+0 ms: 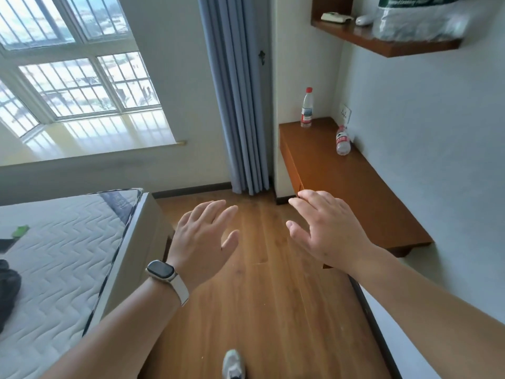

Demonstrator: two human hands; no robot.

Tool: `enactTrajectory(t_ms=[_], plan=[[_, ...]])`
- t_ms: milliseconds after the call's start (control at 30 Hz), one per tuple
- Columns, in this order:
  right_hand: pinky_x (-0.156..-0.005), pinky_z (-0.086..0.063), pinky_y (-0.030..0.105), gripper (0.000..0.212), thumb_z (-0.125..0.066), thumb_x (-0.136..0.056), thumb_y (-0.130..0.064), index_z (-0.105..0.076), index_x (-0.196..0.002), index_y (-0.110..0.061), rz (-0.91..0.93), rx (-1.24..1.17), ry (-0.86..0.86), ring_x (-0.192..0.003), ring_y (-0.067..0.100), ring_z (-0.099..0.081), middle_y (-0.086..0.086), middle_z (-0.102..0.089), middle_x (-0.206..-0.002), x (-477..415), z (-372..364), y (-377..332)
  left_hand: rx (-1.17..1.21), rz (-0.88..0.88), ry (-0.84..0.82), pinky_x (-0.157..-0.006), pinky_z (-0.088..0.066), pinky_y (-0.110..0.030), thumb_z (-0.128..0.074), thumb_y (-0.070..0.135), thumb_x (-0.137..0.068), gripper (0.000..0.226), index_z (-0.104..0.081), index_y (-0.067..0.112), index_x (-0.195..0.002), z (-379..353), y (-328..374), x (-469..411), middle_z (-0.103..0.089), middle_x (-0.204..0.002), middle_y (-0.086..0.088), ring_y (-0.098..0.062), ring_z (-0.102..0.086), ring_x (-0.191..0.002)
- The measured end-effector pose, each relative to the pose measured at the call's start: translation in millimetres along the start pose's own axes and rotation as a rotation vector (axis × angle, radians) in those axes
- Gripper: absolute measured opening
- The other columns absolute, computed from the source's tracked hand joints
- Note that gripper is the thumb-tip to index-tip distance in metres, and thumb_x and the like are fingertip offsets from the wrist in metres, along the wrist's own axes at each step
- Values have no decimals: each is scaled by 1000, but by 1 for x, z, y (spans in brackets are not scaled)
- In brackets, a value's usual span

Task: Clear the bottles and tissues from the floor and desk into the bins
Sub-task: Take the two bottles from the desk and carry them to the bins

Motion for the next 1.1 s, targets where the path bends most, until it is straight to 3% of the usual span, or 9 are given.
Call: enactTrajectory(t_ms=[233, 667, 933, 1100], plan=[[-97, -44, 41, 51, -39, -94, -51, -57, -128, -19, -69, 41, -45, -123, 21, -48, 2, -54, -133, -75, -39, 39, 99, -50, 12, -98, -43, -44, -50, 45, -88, 49, -57, 22, -131, -61, -32, -85, -58, -132, -1, -25, -51, -125], [-93, -46, 43, 53, -33, -94, -50, -56, -128, -17, -253, 155, -72, -118, 23, -50, 2, -54, -130, -293, -81, 65, 209, -191, 9, -99, -44, -45, -51, 45, -91, 47, -56, 24, -132, -135, -154, -303, -57, -132, 0, -25, -50, -125], [-102, -40, 40, 63, -18, -94, -59, -49, -136, -23, -363, 168, -120, -130, 20, -43, -2, -48, -140, -344, -97, 94, 282, -287, 9, -98, -45, -47, -57, 40, -91, 42, -56, 22, -128, -167, -164, -384, -58, -131, -1, -26, -51, -125], [-102, -39, 36, 57, -23, -95, -58, -48, -136, -25, -403, 172, -123, -130, 18, -42, -3, -48, -140, -362, -110, 128, 266, -312, -19, -99, -43, -44, -60, 40, -91, 41, -56, 23, -128, -191, -157, -423, -58, -130, -1, -26, -50, -125]])
Point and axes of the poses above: each hand's wrist, its own x-axis away from the middle knuckle, its own z-axis out of the back of the hand, y = z × x, the point moved 3 cm from there along -x, towards the middle knuckle
